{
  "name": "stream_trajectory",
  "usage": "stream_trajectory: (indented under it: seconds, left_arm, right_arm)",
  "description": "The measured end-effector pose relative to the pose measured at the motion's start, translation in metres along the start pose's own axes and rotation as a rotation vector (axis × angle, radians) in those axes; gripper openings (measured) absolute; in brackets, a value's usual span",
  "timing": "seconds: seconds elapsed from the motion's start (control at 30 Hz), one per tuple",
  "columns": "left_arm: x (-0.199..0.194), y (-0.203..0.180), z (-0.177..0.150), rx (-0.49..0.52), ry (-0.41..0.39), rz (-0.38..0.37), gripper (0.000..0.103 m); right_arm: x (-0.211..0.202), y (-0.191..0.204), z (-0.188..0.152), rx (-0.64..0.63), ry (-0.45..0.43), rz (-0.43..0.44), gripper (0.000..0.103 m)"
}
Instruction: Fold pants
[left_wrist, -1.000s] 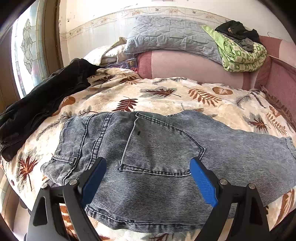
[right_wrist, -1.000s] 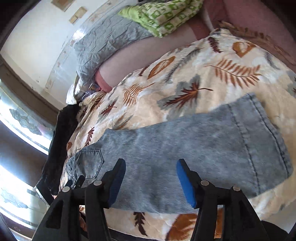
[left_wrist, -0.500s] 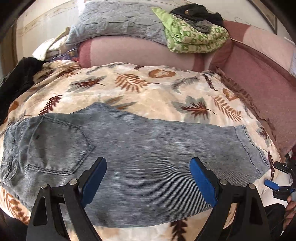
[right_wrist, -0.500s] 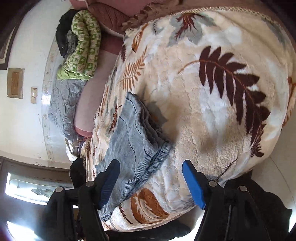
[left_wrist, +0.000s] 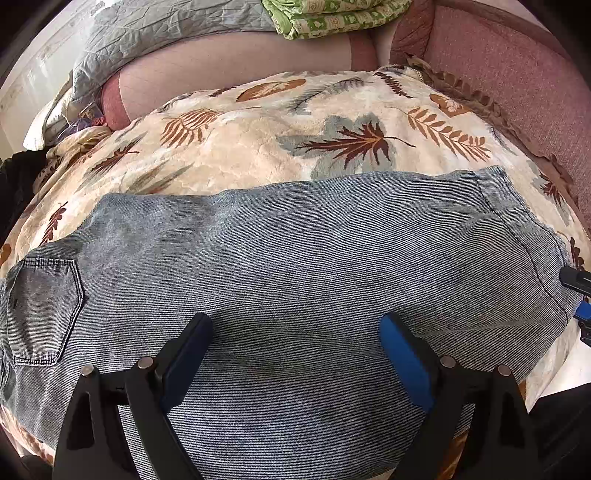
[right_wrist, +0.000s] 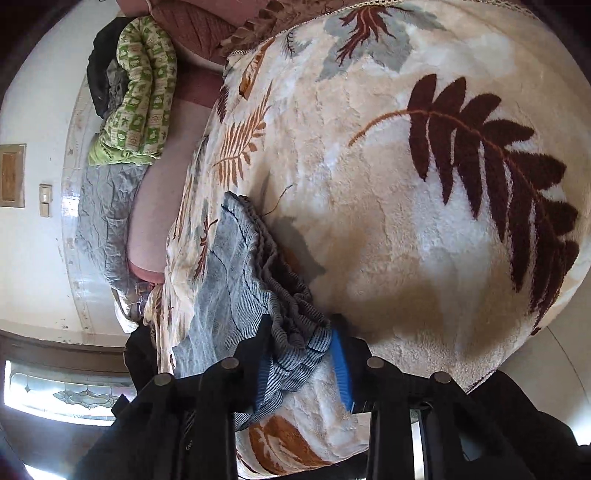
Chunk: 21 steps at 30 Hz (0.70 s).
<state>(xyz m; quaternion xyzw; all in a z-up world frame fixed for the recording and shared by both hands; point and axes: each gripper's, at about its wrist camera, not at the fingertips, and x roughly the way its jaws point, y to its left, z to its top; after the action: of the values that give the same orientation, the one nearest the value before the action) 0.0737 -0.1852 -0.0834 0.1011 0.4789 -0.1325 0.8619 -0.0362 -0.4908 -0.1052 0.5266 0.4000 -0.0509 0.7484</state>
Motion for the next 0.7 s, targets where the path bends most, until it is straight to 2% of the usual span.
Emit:
stream_trajectory:
  seconds: [0.07,0.1,0.17,0.27,0.33,0.4,0.5,0.53,0.57,0.6,0.67,0.7]
  left_arm:
    - [-0.006,0.005,0.003,-0.029,0.013,-0.023,0.092]
    - [-0.012,0.006,0.003,-0.037,-0.011,-0.029,0.092]
    - [-0.017,0.005,0.004,-0.017,-0.055,0.011,0.092]
    - [0.007,-0.004,0.002,0.058,0.024,0.083,0.095]
    - [0.004,-0.007,0.003,0.1,-0.005,0.105,0.094]
    - [-0.007,-0.007,0.008,0.11,-0.027,0.085,0.093]
    - [-0.019,0.002,0.015,0.051,-0.09,0.074,0.093]
    - [-0.015,0.003,0.017,0.039,-0.073,0.061,0.093]
    - [-0.002,0.001,0.019,0.05,-0.021,0.043,0.093]
    - [0.017,-0.004,0.018,0.085,0.067,0.044,0.093]
    - [0.019,-0.005,0.02,0.089,0.033,0.042,0.096]
    - [0.02,-0.003,0.022,0.08,0.046,0.033,0.096]
  right_arm:
    - [0.0,0.003,-0.002,-0.031,-0.01,-0.018,0.029]
    - [-0.001,0.003,-0.003,-0.037,-0.013,-0.021,0.029]
    - [-0.001,0.004,-0.003,-0.041,-0.017,-0.025,0.029]
    - [-0.001,0.006,-0.003,-0.049,-0.021,-0.036,0.029]
    - [0.0,0.009,-0.003,-0.058,-0.022,-0.048,0.029]
    - [-0.001,0.012,-0.003,-0.075,-0.023,-0.062,0.029]
    - [-0.001,0.017,-0.002,-0.095,-0.021,-0.082,0.029]
    - [-0.002,0.019,-0.002,-0.101,-0.022,-0.089,0.029]
    - [-0.002,0.022,-0.002,-0.111,-0.023,-0.095,0.028]
    - [-0.002,0.025,-0.002,-0.124,-0.025,-0.104,0.027]
    - [-0.005,0.037,-0.002,-0.153,-0.033,-0.107,0.025]
    - [-0.008,0.047,-0.003,-0.183,-0.045,-0.113,0.024]
